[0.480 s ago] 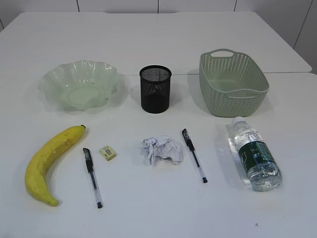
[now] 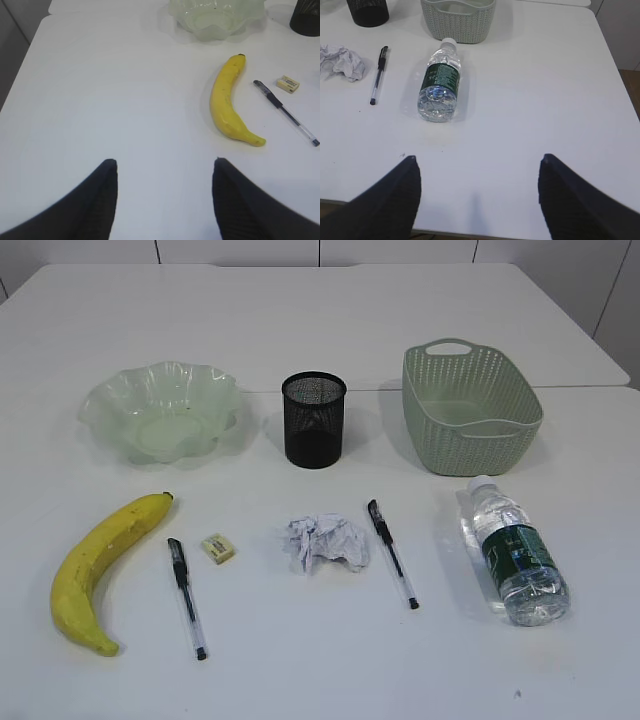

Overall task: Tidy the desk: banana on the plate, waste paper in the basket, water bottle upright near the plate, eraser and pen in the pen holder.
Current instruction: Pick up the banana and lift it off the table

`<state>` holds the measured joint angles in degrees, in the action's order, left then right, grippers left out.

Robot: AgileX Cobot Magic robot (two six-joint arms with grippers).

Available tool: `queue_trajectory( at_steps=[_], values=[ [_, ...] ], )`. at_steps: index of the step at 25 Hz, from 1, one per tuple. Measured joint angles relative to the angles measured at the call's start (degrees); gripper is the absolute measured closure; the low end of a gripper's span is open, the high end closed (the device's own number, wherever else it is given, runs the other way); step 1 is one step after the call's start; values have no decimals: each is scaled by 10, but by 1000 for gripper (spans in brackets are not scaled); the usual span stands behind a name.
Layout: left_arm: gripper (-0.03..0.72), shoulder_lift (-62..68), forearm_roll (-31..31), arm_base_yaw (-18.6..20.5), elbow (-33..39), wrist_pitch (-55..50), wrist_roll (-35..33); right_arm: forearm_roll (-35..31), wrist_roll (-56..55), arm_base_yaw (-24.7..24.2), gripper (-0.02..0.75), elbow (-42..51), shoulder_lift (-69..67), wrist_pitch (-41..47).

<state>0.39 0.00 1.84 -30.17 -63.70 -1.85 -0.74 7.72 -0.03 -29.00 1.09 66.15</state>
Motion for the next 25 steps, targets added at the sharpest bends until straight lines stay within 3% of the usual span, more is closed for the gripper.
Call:
queue_trajectory(
  at_steps=[25],
  values=[
    [284,0,0,0,0,0,0,0,0,0,191,0,0,0]
  ],
)
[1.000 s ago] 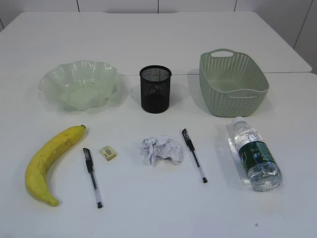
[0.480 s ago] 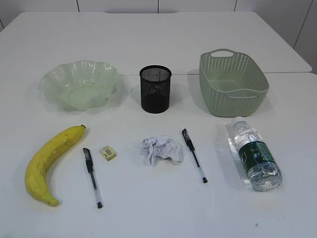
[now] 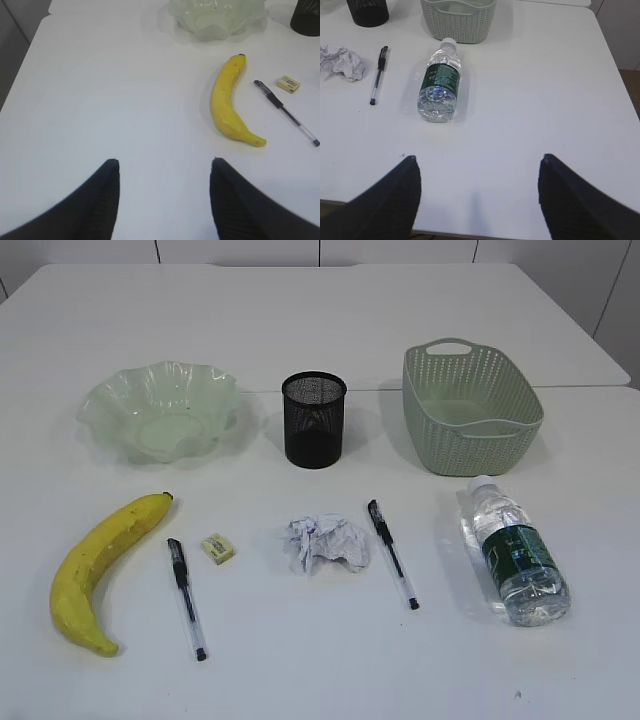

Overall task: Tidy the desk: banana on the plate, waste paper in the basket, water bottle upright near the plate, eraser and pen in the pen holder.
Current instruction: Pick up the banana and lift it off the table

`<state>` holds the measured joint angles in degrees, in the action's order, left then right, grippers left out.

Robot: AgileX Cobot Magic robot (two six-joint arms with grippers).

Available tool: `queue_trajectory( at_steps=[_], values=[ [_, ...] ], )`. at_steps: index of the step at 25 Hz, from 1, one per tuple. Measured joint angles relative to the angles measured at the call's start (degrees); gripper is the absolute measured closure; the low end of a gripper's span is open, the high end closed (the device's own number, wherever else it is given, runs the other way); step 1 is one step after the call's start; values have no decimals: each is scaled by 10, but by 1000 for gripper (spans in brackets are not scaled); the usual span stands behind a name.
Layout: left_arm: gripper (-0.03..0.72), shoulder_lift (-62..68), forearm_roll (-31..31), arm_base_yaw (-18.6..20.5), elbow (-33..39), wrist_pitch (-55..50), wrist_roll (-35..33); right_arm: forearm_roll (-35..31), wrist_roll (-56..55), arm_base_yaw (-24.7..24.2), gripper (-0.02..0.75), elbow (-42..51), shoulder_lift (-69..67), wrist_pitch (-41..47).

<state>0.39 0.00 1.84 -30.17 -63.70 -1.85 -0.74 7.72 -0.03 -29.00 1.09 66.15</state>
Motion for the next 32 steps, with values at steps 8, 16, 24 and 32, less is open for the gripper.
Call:
queue_trajectory(
  at_steps=[8,16,24,32],
  values=[
    [284,5,-24,0,-5,23,0,-7,-15,0,191,-4,0,-17],
    [284,174,-61,0,-74,86,-4,-15,-21,0,191,-56,-91,-43],
    [284,368,-67,0,-144,164,-18,-22,-22,0,191,-117,-218,-82],
    [284,517,-75,-39,-197,149,-19,-84,-23,0,191,-152,-296,-85]
  ],
)
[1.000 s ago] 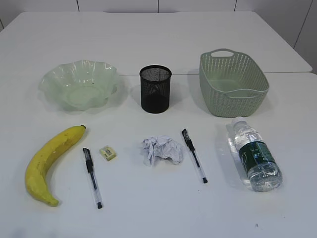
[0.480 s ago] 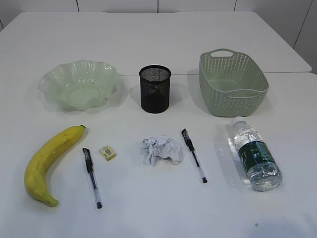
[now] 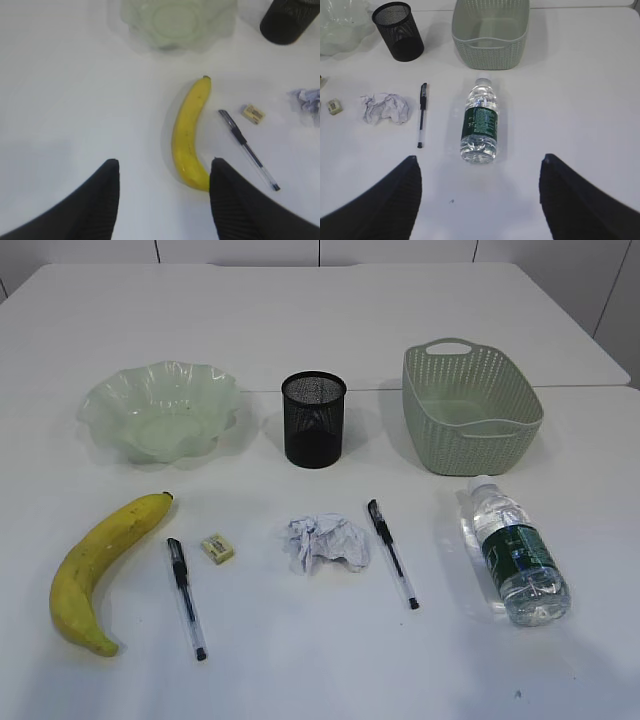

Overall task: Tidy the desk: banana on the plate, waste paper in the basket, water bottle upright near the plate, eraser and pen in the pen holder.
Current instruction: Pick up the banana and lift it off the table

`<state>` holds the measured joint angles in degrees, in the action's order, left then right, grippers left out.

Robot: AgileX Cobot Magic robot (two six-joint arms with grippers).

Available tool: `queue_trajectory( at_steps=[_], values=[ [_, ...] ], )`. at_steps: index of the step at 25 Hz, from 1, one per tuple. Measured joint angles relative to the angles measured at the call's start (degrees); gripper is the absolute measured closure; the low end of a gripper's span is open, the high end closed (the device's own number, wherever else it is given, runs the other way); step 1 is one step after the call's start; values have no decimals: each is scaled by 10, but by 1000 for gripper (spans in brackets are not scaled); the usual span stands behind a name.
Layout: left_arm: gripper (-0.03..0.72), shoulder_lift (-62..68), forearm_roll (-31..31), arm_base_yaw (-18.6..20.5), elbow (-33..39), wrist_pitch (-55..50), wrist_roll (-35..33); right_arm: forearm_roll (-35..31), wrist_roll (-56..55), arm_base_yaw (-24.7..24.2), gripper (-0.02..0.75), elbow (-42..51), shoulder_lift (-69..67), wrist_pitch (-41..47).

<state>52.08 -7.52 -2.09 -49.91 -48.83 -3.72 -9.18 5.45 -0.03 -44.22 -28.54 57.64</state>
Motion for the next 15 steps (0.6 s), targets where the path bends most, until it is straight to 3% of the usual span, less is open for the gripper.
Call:
queue_trajectory(
  at_steps=[7,15],
  values=[
    [282,158,-9,-8,-56,-32,15,-35,0,0,191,0,-56,22],
    [228,304,-9,-8,-66,-26,20,-52,-1,0,191,0,-103,21]
  ],
)
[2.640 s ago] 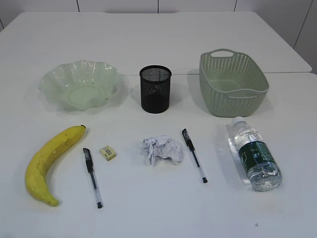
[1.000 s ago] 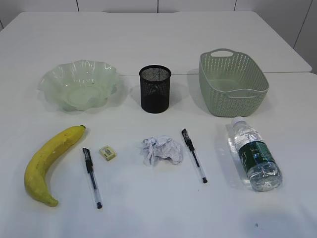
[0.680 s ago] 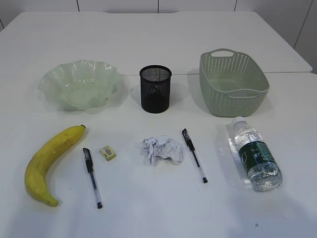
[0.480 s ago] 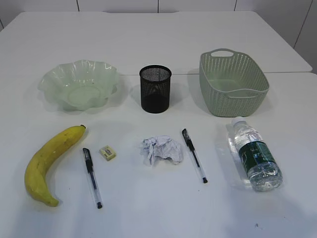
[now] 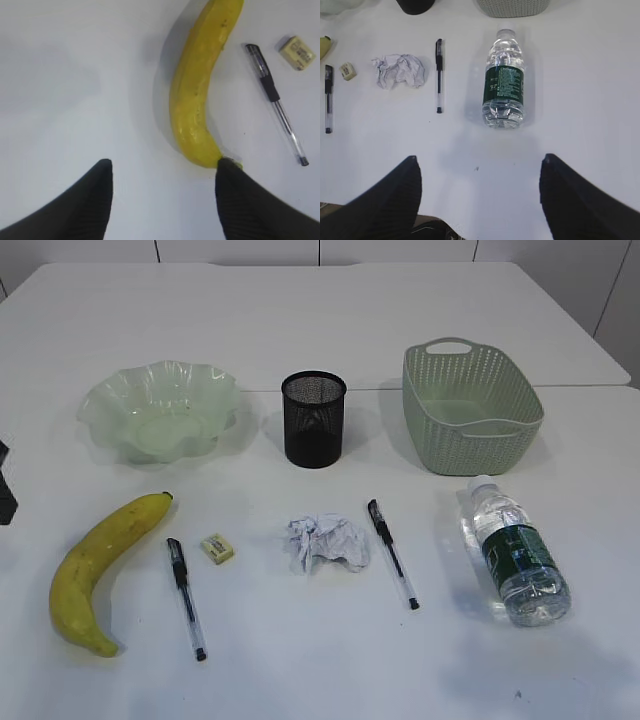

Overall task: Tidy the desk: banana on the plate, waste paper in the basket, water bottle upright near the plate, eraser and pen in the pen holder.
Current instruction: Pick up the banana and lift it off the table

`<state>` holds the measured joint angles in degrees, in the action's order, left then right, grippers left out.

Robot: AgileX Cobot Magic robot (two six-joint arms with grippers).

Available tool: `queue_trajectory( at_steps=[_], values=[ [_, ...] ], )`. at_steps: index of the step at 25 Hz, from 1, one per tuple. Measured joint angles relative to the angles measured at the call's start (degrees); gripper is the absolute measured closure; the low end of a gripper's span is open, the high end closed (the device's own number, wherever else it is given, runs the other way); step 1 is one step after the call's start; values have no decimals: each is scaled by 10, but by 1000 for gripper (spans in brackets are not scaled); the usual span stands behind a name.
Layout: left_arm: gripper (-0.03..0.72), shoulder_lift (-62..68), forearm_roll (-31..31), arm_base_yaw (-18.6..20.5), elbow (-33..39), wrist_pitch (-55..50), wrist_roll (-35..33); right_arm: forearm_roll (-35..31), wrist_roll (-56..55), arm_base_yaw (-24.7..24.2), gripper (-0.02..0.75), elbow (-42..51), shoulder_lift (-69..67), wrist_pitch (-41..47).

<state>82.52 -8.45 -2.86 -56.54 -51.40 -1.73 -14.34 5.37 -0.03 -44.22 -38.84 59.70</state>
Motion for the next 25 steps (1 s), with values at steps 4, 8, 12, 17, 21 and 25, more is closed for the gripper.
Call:
queue_trajectory(
  at_steps=[4,8,12,17,21,25],
  values=[
    [220,38,1,-4,-1,20,0,0,0,0,191,-9,-39,0],
    [219,59,17,-50,-1,62,2,-2,0,0,191,-23,-86,0],
    [219,89,71,-98,-6,91,43,-4,0,0,191,-35,-128,0],
    [219,140,85,-105,-26,91,53,-6,0,0,191,-46,-154,3],
    [209,184,85,-105,-58,89,54,-9,0,0,191,-48,-155,3],
    [160,217,88,-114,-78,88,55,-10,0,0,192,-48,-155,3]
  ],
)
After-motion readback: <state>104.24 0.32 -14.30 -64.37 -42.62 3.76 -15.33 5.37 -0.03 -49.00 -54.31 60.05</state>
